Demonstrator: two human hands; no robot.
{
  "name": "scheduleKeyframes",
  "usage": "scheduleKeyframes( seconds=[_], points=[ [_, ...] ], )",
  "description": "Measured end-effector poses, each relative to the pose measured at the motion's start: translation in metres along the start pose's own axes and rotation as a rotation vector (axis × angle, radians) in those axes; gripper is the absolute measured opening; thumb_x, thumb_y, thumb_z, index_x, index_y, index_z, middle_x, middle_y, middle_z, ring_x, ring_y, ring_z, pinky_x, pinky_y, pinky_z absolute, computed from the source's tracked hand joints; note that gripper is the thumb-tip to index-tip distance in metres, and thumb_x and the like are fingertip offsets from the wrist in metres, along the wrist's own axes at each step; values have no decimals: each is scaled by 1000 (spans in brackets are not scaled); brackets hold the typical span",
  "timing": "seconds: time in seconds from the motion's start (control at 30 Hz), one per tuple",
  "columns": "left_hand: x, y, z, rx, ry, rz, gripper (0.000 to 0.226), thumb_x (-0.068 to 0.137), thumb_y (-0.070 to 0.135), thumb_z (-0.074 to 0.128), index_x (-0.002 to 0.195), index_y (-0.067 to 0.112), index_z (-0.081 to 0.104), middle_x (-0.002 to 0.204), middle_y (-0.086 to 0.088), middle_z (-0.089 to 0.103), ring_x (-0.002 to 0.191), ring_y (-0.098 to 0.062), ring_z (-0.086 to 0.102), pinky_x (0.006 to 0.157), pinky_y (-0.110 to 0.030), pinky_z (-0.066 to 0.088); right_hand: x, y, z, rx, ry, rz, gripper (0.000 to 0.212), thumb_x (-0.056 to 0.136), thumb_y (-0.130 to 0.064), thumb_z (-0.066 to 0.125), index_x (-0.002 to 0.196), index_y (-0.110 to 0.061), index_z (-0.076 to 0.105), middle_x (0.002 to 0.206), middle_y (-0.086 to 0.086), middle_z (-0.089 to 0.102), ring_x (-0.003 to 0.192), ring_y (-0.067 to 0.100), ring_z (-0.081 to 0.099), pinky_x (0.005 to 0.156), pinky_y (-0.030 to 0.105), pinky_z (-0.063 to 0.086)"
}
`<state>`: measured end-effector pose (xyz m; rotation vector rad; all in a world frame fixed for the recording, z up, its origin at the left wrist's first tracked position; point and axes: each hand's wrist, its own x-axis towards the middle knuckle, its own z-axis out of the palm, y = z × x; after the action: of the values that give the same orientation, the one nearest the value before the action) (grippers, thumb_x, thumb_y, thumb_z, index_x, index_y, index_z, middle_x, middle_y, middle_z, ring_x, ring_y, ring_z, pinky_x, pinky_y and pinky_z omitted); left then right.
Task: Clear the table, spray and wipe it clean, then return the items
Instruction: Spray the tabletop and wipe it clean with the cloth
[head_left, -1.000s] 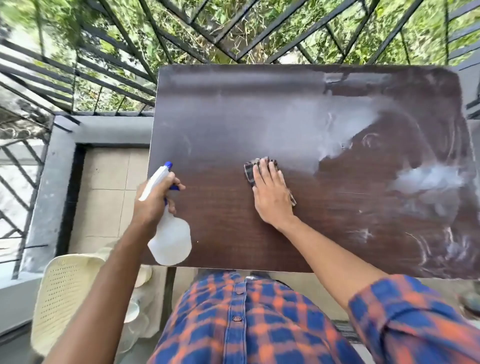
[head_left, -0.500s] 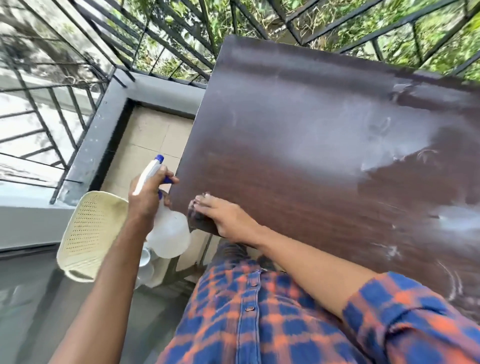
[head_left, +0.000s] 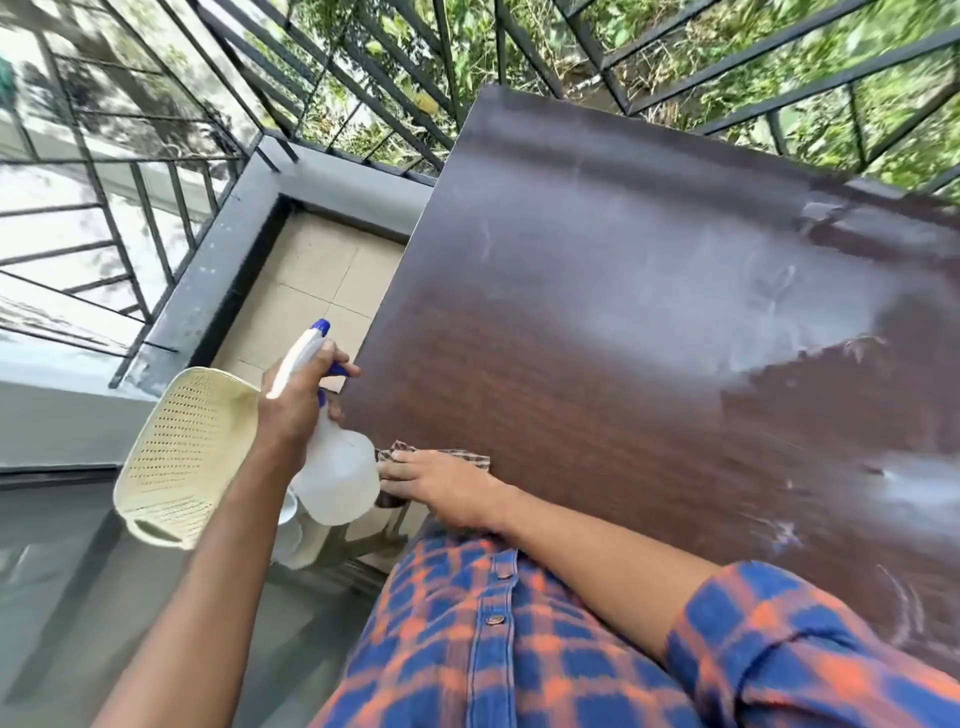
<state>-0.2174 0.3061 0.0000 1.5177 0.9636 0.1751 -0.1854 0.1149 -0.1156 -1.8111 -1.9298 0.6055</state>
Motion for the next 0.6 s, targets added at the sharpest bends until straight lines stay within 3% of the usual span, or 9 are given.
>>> scheduleKeyframes(
  seconds=[0.13, 0.23, 0.37, 0.47, 0.6],
  points=[
    [5, 0, 2, 21, 16, 7, 25, 97, 39, 60, 80, 23, 69, 87, -3, 73, 39, -20, 42, 45, -22, 39, -5, 26, -8, -126, -39, 97, 52, 100, -5, 45, 151, -16, 44, 164, 4, 30, 151, 28, 26, 122, 41, 20],
    [9, -1, 3, 27, -2, -9, 25, 94, 42, 61, 80, 23, 69, 89, -3, 73, 40, -20, 42, 45, -23, 39, -18, 50, -25, -105, 110, 242, 61, 91, 0, 49, 150, -15, 45, 162, 6, 33, 151, 31, 27, 119, 46, 26],
    [12, -5, 10, 51, -65, -37, 25, 95, 44, 60, 83, 23, 68, 95, -4, 73, 45, -24, 41, 48, -25, 40, -90, 101, -64, -126, 430, 763, 69, 83, 8, 47, 149, -12, 48, 159, 8, 38, 149, 35, 31, 118, 52, 31],
    [14, -5, 20, 60, -74, -28, 25, 98, 38, 61, 84, 19, 69, 91, -5, 74, 41, -21, 41, 46, -24, 41, -169, 133, -83, -166, 605, 1187, 69, 88, 7, 46, 153, -12, 40, 163, 10, 31, 152, 35, 23, 122, 52, 24],
    [19, -1, 34, 31, -112, -13, 25, 98, 36, 63, 84, 16, 69, 87, -7, 75, 40, -21, 43, 46, -27, 42, -194, 137, -91, -138, 744, 1514, 66, 93, -1, 44, 157, -10, 31, 166, 14, 20, 154, 35, 15, 123, 48, 19]
  ],
)
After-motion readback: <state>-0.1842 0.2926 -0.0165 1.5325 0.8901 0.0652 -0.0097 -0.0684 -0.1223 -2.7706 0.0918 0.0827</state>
